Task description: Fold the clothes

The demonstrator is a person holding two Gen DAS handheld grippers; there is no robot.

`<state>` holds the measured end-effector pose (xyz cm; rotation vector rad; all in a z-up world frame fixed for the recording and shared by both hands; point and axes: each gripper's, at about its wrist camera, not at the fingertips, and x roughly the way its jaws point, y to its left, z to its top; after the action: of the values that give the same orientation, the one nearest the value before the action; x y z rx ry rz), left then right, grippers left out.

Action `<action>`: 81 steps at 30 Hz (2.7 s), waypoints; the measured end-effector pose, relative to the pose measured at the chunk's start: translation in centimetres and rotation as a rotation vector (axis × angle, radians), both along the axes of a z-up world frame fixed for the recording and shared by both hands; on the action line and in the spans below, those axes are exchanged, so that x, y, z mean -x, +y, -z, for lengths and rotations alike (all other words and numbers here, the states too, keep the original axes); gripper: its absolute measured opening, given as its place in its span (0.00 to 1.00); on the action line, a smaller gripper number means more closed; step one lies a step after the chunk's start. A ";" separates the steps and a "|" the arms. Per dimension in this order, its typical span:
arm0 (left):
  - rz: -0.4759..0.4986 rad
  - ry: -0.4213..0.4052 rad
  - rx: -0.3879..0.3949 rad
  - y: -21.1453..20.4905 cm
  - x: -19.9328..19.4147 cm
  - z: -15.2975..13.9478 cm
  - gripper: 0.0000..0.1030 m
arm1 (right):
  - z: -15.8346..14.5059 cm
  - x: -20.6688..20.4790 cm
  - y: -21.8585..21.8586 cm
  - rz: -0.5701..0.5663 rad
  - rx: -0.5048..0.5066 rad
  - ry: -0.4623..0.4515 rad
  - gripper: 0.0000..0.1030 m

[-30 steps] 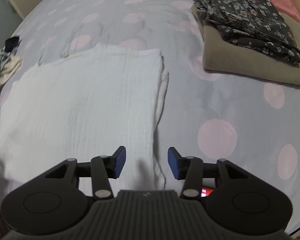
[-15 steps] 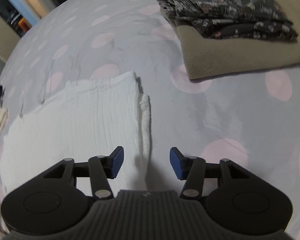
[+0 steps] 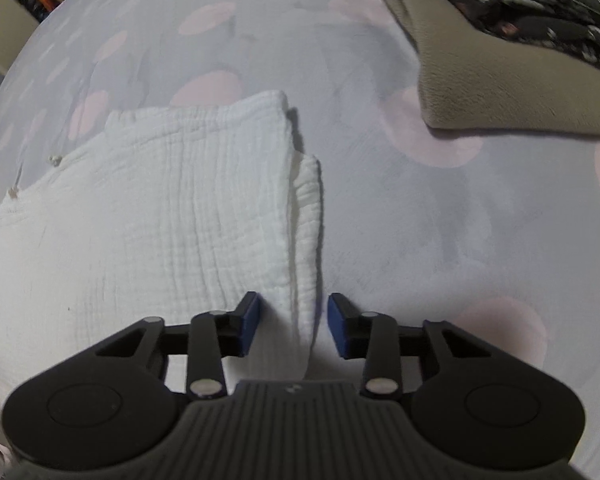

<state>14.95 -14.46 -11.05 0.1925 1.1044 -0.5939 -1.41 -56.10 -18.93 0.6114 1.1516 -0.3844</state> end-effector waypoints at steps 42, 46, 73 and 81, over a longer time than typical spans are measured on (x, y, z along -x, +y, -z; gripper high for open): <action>0.077 -0.075 0.164 3.6 1.4 -3.7 0.12 | -14.6 -10.7 20.0 -0.253 -0.278 -0.321 0.07; 0.057 -0.064 0.167 4.6 1.0 -3.4 0.12 | -13.8 -13.7 23.8 -0.306 -0.327 -0.317 0.07; -0.003 0.018 0.203 6.9 0.4 -2.7 0.14 | -8.1 -17.9 30.9 -0.369 -0.272 -0.273 0.31; 0.028 0.123 0.195 7.7 2.4 -1.6 0.27 | -9.8 -13.5 27.5 -0.361 -0.143 -0.244 0.32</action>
<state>12.56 -6.81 -9.47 0.0033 1.1557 -0.7421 12.06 -28.64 -9.09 0.5436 1.0335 0.0802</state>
